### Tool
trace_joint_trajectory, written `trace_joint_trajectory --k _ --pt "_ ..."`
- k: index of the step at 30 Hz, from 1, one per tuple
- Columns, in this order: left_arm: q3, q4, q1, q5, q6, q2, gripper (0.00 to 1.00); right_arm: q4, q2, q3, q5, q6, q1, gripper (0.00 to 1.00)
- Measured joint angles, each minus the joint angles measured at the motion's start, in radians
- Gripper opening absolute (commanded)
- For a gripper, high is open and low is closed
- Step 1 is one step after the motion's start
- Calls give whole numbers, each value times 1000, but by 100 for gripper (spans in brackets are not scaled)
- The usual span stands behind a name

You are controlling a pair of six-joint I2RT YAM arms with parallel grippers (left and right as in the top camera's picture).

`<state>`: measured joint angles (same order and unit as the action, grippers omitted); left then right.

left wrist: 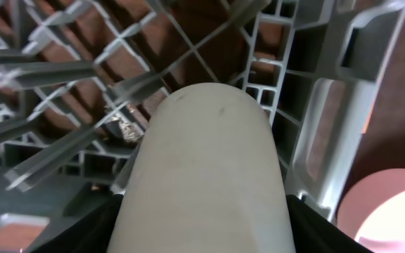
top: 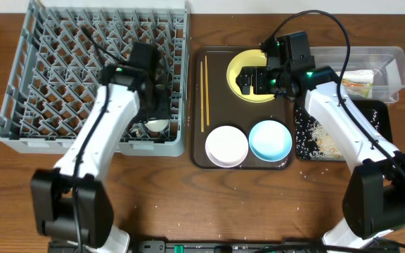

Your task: Sort waste into correct bins and load items into the dishwasher

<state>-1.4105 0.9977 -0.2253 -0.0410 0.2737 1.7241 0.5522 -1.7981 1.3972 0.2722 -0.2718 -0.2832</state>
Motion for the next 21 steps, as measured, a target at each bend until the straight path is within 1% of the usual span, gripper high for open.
trace_joint_trajectory --k 2,4,8,10,17,21 --pt "0 -4 -12 0 0 21 61 0 0 0 0 2 0 99" --pt "0 -8 -21 3 0 37 77 0 0 0 -1 3 0 99" --pt "0 1 -25 5 2 43 92 0 0 0 -1 3 0 99" --pt "0 1 -25 9 3 43 94 0 0 0 -1 3 0 99" --pt "-32 74 -25 15 -1 33 94 1 0 0 -1 3 0 99" --pt "-71 93 -40 12 -1 -48 94 0 0 0 -1 3 0 99"
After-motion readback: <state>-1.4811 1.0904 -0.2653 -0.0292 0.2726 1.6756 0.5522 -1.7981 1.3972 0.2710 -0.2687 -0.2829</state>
